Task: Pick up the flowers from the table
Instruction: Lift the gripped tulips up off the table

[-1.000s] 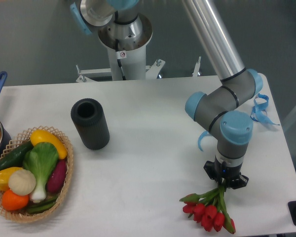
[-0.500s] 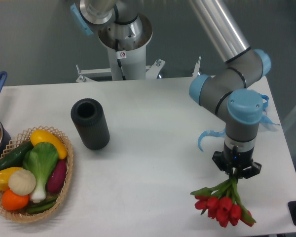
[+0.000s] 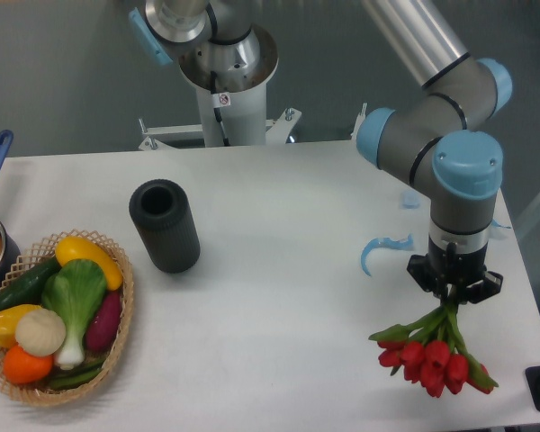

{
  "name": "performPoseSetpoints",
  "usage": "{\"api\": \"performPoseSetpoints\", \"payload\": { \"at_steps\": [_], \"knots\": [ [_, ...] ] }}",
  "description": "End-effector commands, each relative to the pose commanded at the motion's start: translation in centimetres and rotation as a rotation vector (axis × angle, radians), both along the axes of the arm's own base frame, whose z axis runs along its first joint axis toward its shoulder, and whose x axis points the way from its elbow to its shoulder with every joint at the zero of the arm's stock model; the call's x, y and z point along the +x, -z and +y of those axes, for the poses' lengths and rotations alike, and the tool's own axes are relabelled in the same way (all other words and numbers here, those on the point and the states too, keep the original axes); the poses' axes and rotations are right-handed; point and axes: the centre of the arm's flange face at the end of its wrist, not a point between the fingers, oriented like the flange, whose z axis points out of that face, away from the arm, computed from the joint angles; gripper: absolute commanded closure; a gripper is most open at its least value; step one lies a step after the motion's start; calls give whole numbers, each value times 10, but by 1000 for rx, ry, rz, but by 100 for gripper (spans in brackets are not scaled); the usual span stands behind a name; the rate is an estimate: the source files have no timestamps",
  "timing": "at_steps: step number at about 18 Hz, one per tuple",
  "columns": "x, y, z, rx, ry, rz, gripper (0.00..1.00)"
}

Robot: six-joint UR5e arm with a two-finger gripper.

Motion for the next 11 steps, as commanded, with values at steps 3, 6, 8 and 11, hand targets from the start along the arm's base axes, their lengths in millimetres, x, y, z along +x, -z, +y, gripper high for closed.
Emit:
{"api": "performPoseSetpoints", "payload": {
  "at_steps": [3,6,8,11],
  "knots": [
    [-1,-9,1,-28,7,-47,97],
    [-2,-13,0,-71,32,-64,96],
    [-1,-17,0,-70,32,-63,96],
    [0,-13,0,-73,32,-68,97]
  ]
}}
